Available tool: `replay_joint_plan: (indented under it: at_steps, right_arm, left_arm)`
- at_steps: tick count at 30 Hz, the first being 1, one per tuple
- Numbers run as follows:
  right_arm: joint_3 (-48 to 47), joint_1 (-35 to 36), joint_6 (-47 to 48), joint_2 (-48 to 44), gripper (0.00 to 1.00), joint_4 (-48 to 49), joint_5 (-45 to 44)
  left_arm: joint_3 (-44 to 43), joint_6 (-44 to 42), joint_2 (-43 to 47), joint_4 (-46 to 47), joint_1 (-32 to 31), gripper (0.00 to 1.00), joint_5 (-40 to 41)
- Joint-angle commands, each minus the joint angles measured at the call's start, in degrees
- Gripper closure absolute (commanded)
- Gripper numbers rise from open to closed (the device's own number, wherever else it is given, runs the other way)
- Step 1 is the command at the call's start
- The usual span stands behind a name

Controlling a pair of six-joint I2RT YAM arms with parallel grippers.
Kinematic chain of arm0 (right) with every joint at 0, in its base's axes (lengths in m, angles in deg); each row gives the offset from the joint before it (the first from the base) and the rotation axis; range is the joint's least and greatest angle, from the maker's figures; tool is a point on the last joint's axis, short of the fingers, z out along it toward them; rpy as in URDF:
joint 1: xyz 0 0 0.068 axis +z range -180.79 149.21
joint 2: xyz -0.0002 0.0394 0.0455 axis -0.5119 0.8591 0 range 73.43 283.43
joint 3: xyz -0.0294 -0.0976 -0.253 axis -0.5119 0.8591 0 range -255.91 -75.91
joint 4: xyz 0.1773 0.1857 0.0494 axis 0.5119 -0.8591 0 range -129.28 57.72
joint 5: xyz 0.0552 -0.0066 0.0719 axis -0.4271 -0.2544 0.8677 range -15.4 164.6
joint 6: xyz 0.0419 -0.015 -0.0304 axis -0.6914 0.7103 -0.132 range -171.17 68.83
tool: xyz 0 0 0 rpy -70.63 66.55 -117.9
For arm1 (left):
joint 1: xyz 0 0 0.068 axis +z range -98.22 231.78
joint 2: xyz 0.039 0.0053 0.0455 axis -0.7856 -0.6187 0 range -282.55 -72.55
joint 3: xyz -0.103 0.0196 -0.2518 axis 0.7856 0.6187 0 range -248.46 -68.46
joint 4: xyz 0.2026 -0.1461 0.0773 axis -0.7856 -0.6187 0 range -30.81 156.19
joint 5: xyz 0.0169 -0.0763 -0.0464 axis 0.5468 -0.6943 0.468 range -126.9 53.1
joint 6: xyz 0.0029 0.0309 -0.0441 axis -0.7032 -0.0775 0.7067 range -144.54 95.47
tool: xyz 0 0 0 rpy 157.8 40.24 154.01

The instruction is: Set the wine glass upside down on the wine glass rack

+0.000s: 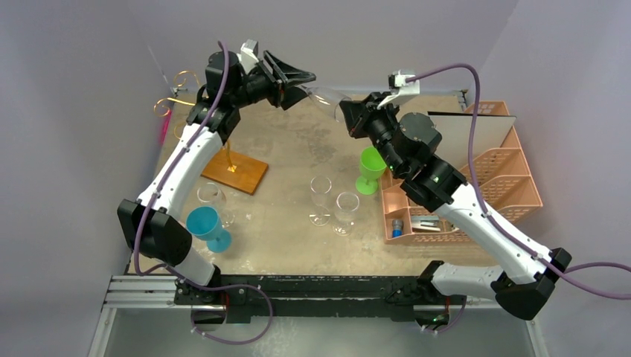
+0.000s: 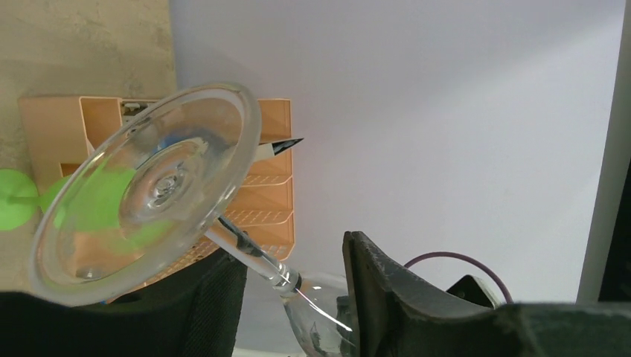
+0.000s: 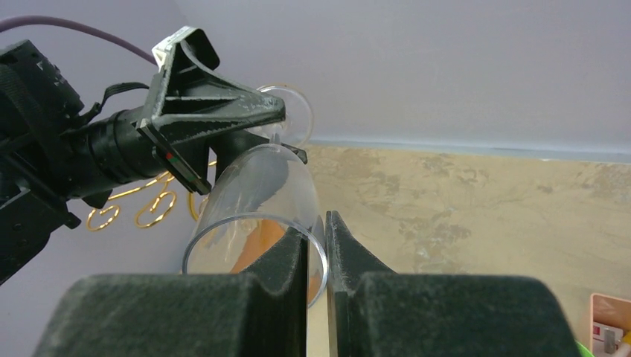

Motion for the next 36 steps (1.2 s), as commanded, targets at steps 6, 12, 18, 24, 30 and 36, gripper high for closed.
replay_joint_plan:
  at_steps: [6,12,18,24,30,36]
  right_arm:
    - [1.09,0.08,-0.92,-1.94,1.00,5.71,2.48]
    - [2.21,0.08,-0.75,-1.69,0.97,5.69,2.79]
    - [2.09,0.09,-1.69,-1.92,0.74,0.41,1.50]
    - [5.78,0.08,0.29,-4.49,0.33,-1.51,2.49]
    - [12.59,0.07,3.22,-11.14,0.18,-6.31,2.89]
    - [17.10,0.08,4.43,-18.11,0.16,-8.07,1.57]
  left_arm:
    - [-1.01,3.67,-0.33,1.75,-0.77,0.73,0.80]
    - [-1.67,3.39,-0.19,2.67,-1.27,0.99,0.89]
    - [-0.80,-2.94,2.32,3.62,-1.31,1.00,3.76]
    - [2.09,-10.15,6.48,5.43,-1.31,1.00,7.26]
    - [4.09,-21.87,11.15,5.90,-1.32,1.00,12.42]
    - [3.26,-37.66,15.00,2.69,-1.32,1.00,12.27]
